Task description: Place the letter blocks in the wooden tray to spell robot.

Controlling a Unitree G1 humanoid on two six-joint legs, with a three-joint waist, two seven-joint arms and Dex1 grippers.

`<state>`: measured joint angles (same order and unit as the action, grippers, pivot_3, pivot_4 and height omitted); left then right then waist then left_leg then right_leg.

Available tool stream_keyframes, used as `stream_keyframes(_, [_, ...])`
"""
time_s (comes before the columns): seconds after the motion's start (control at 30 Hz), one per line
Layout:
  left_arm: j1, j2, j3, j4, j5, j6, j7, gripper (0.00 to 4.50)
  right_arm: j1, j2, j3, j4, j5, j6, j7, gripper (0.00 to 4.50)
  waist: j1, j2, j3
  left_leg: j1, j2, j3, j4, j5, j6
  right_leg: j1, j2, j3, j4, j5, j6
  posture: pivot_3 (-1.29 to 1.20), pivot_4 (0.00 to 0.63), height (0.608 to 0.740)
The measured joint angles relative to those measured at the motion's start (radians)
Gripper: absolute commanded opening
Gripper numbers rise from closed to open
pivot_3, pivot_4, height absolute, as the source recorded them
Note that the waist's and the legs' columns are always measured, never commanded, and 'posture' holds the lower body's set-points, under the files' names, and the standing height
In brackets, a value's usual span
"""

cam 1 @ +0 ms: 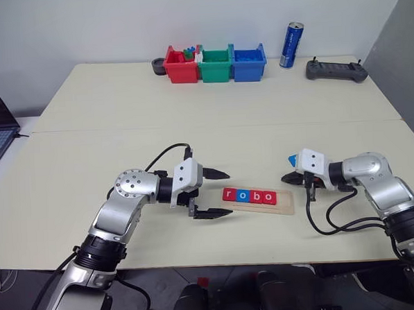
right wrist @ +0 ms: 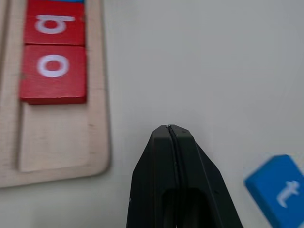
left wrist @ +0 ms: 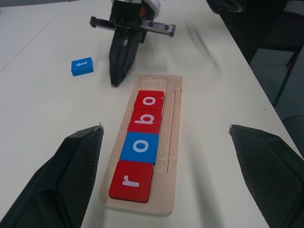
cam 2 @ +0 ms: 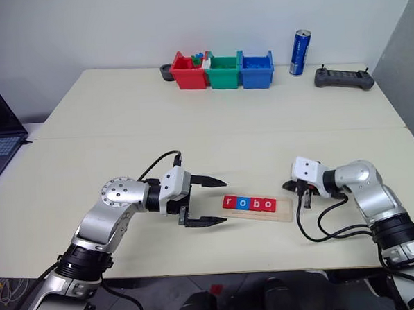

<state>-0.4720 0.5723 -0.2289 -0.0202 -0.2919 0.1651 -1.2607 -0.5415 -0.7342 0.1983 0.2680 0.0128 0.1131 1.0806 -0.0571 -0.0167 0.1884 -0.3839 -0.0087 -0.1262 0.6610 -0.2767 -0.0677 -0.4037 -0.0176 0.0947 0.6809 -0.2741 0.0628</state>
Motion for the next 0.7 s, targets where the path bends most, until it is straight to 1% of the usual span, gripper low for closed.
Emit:
stream_keyframes(0.13, [0.000,0.000,0.000,0.000,0.000,0.000,-0.007,4.50,-0.009,0.022,-0.061,-0.001,0.003,0.036,-0.098,0.02,0.000,0.000,0.000,0.000,0.000,0.000,0.000,0.000,0.000,0.000,0.000,0.000,0.000,0.000,0.000,0.00,0.150,0.740])
stream_keyframes(0.17, [0.000,0.000,0.000,0.000,0.000,0.000,-0.008,4.50,-0.007,0.031,-0.077,-0.010,0.003,0.054,-0.131,0.39,0.000,0.000,0.000,0.000,0.000,0.000,0.000,0.000,0.000,0.000,0.000,0.000,0.000,0.000,0.000,0.00,0.150,0.740])
stream_keyframes(0.2, [0.000,-0.001,0.000,0.000,0.000,0.000,-0.009,4.50,-0.002,0.039,-0.094,-0.022,0.005,0.070,-0.157,0.61,0.000,0.000,0.000,0.000,0.000,0.000,0.000,0.000,0.000,0.000,0.000,0.000,0.000,0.000,0.000,0.00,0.150,0.740])
stream_keyframes(0.23, [0.000,-0.002,0.000,0.000,0.000,-0.001,-0.010,4.50,0.005,0.048,-0.111,-0.034,0.010,0.089,-0.188,0.94,0.000,0.000,0.000,0.000,0.000,0.000,0.000,0.000,0.000,0.000,0.000,0.000,0.000,0.000,0.000,0.00,0.150,0.740])
stream_keyframes(0.33, [-0.001,-0.005,0.000,0.000,0.000,-0.001,-0.015,4.50,0.028,0.081,-0.159,-0.055,0.023,0.163,-0.264,2.02,0.000,0.000,0.000,0.000,0.000,0.000,0.000,0.000,0.000,0.000,0.000,0.000,0.000,0.000,0.000,0.00,0.150,0.740])
stream_keyframes(0.4, [-0.002,-0.006,0.000,0.000,0.000,-0.001,-0.016,4.50,0.048,0.107,-0.196,-0.077,0.040,0.238,-0.323,2.68,0.000,0.000,0.000,0.000,0.000,0.000,0.000,0.000,0.000,0.000,0.000,0.000,0.000,0.000,0.000,0.00,0.150,0.740])
stream_keyframes(0.43, [-0.002,-0.007,0.000,0.000,0.000,-0.001,-0.016,4.50,0.058,0.118,-0.210,-0.092,0.048,0.275,-0.348,3.10,0.000,0.000,0.000,0.000,0.000,0.000,0.000,0.000,0.000,0.000,0.000,0.000,0.000,0.000,0.000,0.00,0.150,0.740])
stream_keyframes(0.57, [-0.007,-0.007,0.000,0.000,0.000,-0.001,-0.017,4.50,0.082,0.176,-0.245,-0.185,0.074,0.444,-0.438,4.47,-0.002,0.000,0.000,0.000,0.000,0.000,0.000,0.000,0.000,0.000,0.000,0.000,0.001,0.000,0.000,0.00,0.150,0.740])
stream_keyframes(0.7, [-0.011,-0.008,0.000,0.001,0.000,-0.001,-0.018,4.50,0.083,0.248,-0.258,-0.274,0.126,0.620,-0.499,4.47,-0.002,0.000,0.000,0.000,0.000,0.000,0.000,0.000,0.000,0.000,0.001,0.000,0.001,0.000,0.000,0.00,0.150,0.740])
